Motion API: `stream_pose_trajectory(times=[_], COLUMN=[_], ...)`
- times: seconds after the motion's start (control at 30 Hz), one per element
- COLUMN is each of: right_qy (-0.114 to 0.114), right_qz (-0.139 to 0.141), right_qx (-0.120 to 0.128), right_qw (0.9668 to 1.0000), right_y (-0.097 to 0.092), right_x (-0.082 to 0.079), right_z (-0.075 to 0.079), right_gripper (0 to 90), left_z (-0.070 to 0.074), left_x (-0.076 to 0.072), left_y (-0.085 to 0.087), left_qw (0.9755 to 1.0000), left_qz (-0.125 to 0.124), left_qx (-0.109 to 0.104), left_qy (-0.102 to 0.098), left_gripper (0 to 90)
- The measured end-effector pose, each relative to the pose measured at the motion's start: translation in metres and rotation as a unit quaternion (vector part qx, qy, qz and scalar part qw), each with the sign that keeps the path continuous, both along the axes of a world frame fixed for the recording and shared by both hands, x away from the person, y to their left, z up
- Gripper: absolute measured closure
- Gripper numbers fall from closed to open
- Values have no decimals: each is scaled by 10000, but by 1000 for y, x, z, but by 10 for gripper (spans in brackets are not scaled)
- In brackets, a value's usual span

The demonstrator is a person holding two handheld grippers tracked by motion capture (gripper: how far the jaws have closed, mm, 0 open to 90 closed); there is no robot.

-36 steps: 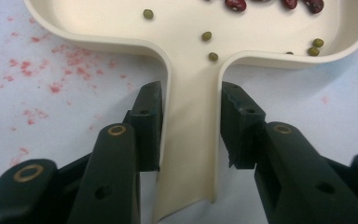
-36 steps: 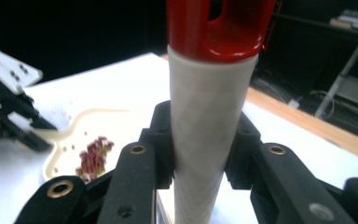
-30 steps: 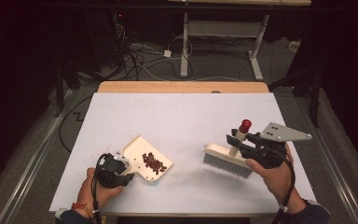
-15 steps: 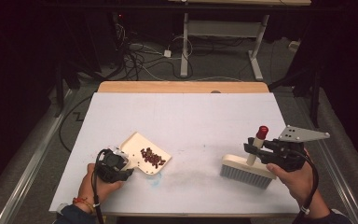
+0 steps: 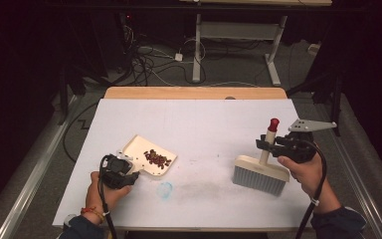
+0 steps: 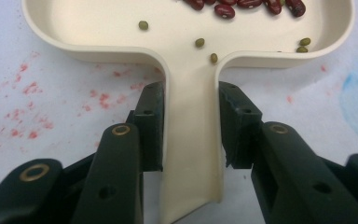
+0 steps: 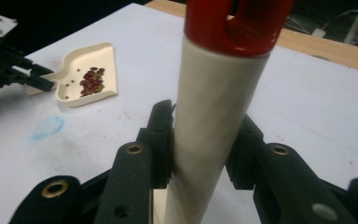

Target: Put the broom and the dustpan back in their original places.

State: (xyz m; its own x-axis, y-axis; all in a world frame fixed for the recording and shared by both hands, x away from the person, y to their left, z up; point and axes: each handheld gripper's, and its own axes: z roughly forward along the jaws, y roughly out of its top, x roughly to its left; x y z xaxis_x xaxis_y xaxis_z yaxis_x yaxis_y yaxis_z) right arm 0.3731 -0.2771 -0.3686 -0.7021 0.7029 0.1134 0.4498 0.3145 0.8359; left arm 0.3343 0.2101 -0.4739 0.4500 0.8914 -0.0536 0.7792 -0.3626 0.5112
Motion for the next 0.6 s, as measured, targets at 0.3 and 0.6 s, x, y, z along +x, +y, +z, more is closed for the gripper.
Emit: stream_pose_trajectory(times=[0.3, 0.6], right_qy=[262, -9], right_qz=[-660, -1223], right_qx=[-575, -378], right_qw=[9958, 9918], right_y=[7, -2], right_x=[53, 78], right_z=[-18, -33], right_gripper=[584, 507], left_z=[6, 22], left_x=[-18, -30], left_y=[-25, -26], left_qw=[9989, 9897], left_qz=[-391, -838], left_qx=[-234, -350], left_qy=[-105, -1104], left_gripper=[465, 384])
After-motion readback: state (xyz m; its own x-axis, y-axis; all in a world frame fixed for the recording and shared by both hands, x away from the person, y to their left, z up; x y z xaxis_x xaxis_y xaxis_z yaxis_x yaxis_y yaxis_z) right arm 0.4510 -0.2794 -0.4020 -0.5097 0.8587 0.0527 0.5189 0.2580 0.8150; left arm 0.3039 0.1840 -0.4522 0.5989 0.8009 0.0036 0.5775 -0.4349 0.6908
